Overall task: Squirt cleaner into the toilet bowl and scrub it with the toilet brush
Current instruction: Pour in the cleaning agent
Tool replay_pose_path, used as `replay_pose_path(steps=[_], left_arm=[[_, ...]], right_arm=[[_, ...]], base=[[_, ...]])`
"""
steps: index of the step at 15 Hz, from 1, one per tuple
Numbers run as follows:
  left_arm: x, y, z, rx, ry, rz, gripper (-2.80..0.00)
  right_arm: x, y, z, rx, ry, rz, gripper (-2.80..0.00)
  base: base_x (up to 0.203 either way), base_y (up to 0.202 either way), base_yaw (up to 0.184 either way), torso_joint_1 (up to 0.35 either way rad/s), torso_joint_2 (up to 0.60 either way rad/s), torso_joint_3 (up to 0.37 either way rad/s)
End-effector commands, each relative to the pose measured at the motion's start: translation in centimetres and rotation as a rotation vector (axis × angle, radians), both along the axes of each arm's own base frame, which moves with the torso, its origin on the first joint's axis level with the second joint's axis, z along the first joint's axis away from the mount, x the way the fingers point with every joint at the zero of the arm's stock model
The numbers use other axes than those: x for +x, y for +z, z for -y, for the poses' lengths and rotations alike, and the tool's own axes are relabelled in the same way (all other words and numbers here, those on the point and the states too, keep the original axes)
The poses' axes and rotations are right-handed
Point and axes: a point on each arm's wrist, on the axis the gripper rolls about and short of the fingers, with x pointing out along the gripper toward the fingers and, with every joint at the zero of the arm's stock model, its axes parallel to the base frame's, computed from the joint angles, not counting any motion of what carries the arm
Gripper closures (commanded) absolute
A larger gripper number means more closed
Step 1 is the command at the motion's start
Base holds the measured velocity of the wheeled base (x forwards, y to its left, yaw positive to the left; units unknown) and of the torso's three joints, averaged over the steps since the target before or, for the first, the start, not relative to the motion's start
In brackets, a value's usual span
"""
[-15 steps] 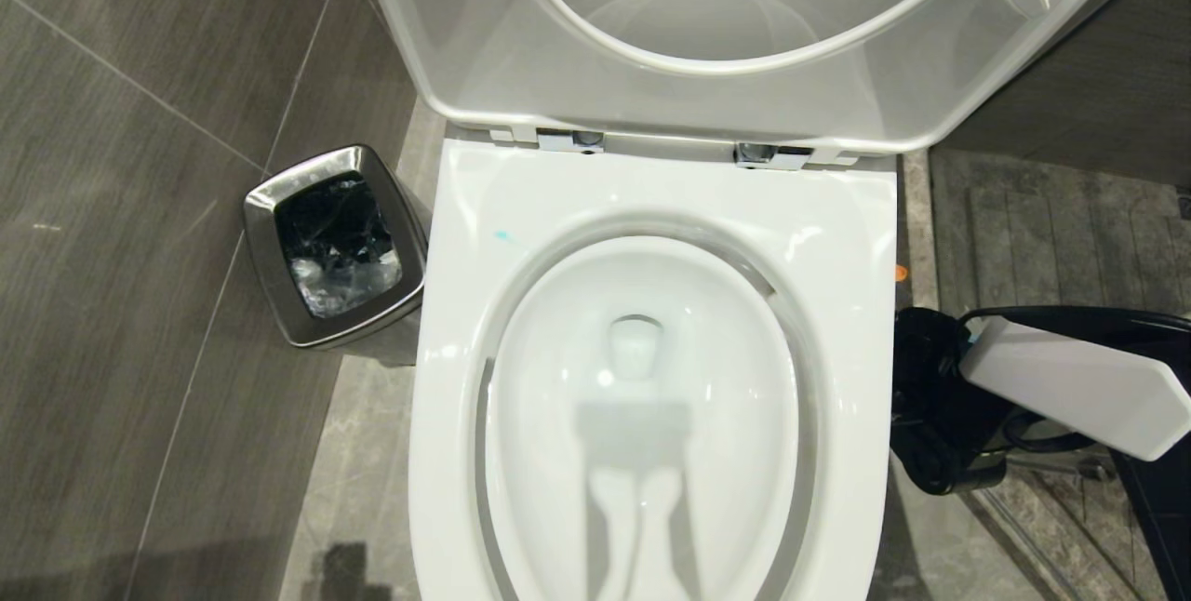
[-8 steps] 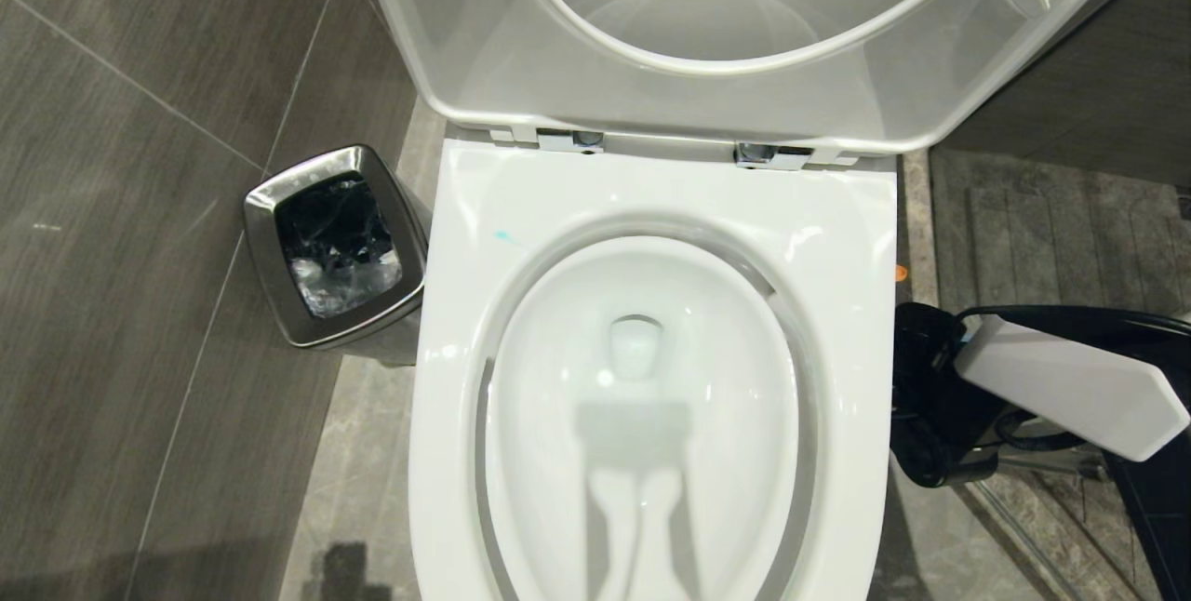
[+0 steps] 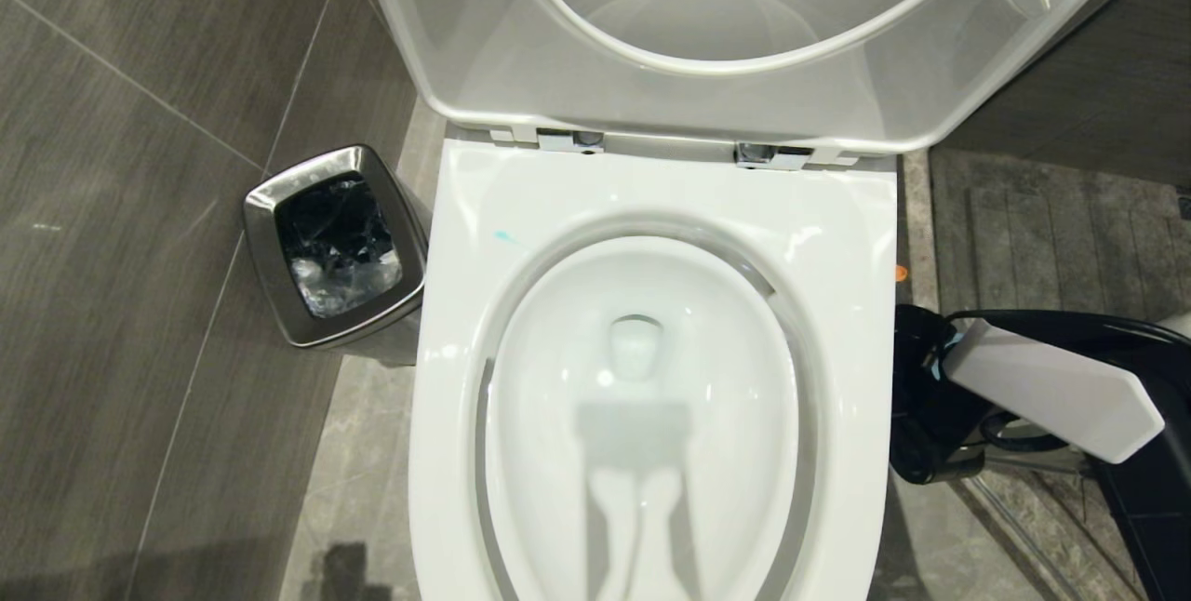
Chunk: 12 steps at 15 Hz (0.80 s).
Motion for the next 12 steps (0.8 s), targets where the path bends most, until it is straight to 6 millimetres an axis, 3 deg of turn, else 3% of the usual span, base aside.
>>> replay_pose_path(steps=[1,12], left_arm=[[0.0,0.0,0.0,0.0,0.0,0.0,0.0],[0.0,0.0,0.0,0.0,0.0,0.0,0.0]], right_arm=[[0.5,-0.1,0.1,0.001,-0.004,0.02,-2.8],[1.8,0.1,0.0,0.005,-0.005,0.074,-2.8]], base=[[0.0,0.0,0.0,0.0,0.0,0.0],[0.0,0.0,0.0,0.0,0.0,0.0]])
